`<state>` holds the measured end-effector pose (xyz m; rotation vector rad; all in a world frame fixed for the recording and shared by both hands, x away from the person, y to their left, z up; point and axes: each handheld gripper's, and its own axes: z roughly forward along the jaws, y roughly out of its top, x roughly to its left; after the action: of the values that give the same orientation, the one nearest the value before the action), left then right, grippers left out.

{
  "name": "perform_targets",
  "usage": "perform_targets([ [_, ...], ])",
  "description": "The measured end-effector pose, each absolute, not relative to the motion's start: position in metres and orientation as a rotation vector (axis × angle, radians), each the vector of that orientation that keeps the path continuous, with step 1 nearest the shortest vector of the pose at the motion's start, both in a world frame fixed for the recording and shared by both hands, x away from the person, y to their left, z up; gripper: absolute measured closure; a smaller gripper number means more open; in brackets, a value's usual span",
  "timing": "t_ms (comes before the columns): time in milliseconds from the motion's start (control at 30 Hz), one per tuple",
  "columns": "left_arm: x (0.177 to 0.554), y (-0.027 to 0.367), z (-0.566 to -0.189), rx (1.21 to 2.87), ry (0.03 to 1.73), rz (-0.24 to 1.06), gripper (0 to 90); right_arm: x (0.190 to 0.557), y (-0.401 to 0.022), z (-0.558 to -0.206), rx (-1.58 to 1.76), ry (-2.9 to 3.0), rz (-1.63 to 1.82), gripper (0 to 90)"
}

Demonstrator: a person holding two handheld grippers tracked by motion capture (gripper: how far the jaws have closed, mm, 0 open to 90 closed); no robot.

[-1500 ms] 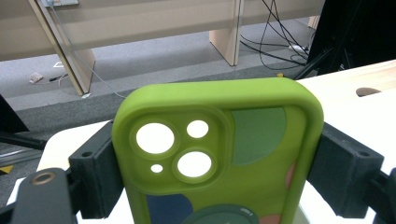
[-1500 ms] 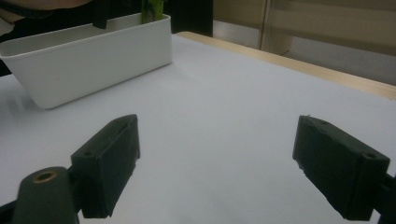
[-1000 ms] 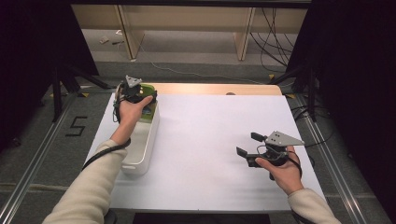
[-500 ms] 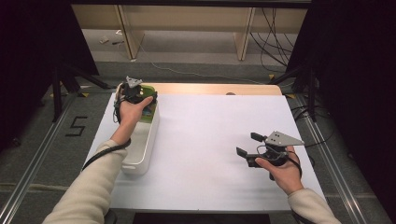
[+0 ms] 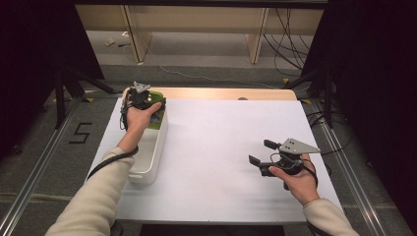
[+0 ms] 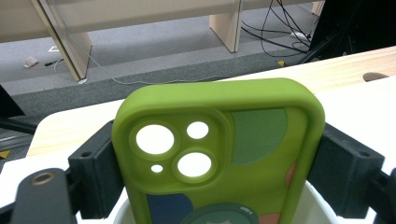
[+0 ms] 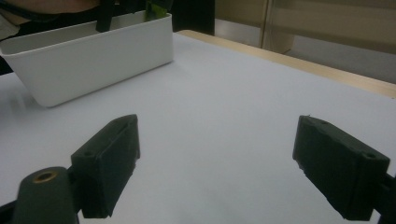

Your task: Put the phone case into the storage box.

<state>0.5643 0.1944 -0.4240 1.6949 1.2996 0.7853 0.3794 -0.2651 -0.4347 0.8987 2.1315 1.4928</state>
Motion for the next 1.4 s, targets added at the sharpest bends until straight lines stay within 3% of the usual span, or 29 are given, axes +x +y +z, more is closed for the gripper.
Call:
perform_targets([
  [867, 0.5685, 0.1962, -0.4244, 1.694, 1.32, 0.769, 13.9, 0.3795, -0.2647, -0.4352, 0.9, 2.135, 1.493, 15.8],
  [1400, 0.5699, 0.1962, -0.4221, 1.682, 1.315, 0.758, 5.0, 0.3797, -0.2644, -0.4357, 0.898, 2.14, 1.492, 15.8],
])
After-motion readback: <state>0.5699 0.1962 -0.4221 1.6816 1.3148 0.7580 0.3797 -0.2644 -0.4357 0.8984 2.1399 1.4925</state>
